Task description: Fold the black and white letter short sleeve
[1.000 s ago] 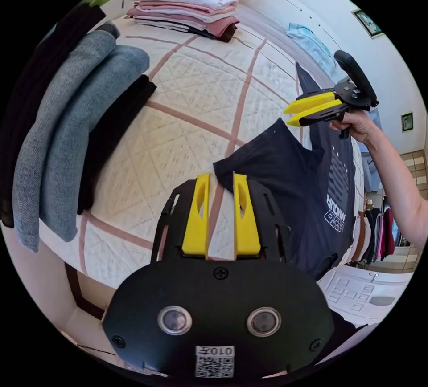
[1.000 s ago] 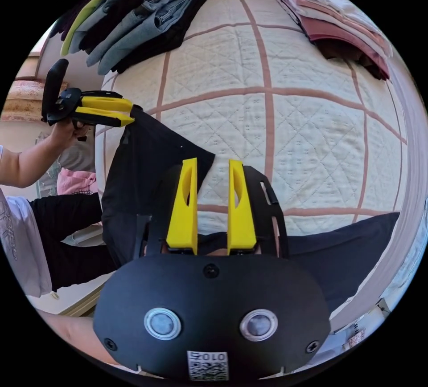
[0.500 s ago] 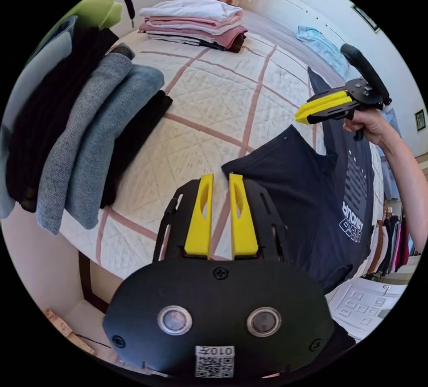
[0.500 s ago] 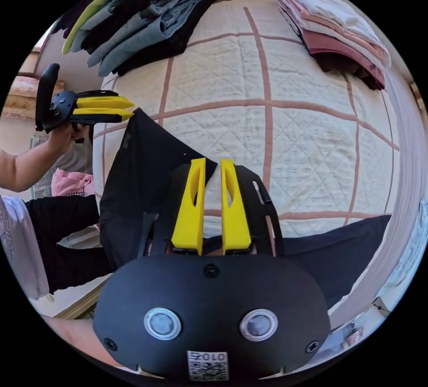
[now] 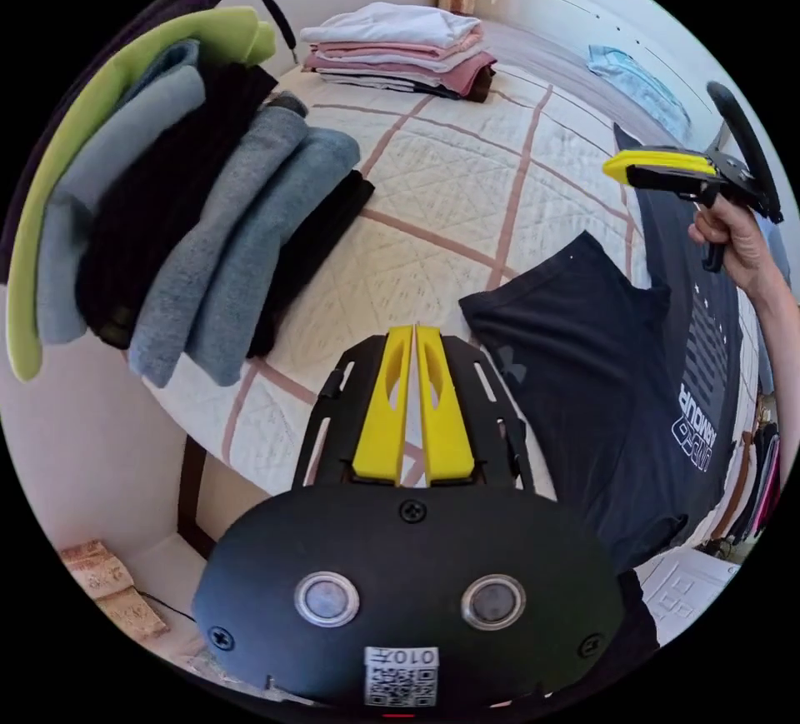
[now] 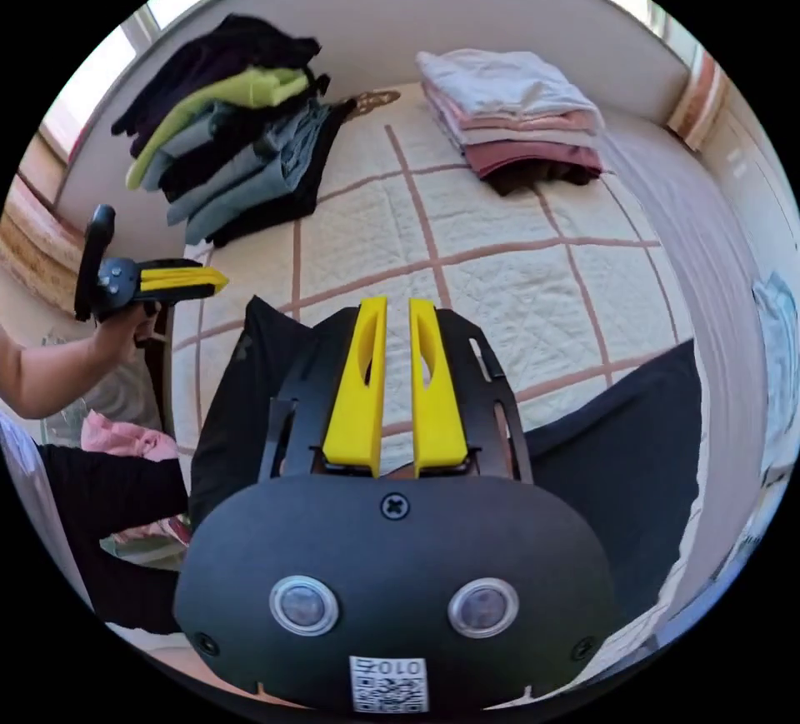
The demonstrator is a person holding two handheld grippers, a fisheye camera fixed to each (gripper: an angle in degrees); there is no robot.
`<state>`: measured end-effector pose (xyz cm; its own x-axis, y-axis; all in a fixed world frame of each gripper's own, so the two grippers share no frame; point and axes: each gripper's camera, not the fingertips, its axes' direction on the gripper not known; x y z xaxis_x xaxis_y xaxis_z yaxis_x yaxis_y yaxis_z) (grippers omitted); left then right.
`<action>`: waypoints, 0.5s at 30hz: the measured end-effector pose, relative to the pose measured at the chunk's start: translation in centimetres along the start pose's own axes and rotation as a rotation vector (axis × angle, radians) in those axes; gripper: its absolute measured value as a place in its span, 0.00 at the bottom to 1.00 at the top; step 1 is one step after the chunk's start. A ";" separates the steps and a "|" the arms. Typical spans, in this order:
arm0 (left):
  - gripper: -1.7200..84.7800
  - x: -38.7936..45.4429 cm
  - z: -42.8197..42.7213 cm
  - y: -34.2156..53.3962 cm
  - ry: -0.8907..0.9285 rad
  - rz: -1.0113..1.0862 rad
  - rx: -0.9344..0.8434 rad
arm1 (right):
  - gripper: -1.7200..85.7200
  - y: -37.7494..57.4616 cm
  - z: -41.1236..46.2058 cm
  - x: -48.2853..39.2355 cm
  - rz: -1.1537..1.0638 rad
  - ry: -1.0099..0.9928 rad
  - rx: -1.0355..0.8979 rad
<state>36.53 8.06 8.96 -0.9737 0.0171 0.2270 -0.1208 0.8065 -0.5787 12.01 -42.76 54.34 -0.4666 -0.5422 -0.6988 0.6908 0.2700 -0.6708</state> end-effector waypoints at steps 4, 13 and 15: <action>0.04 3.0 -2.0 -1.9 0.089 0.043 0.102 | 0.09 9.9 -7.2 5.4 0.218 0.065 0.242; 0.09 23.4 2.8 -21.4 0.350 0.400 0.203 | 0.09 37.2 -22.4 24.7 0.703 0.442 0.164; 0.09 27.6 5.7 -26.5 0.415 0.441 0.130 | 0.10 42.8 -24.6 30.8 0.846 0.377 0.180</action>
<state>11.71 -16.25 26.10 -0.7843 0.5819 0.2150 0.2279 0.5927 -0.7725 13.62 -28.36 -2.00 0.1028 0.0790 -0.9916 0.9422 0.3118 0.1225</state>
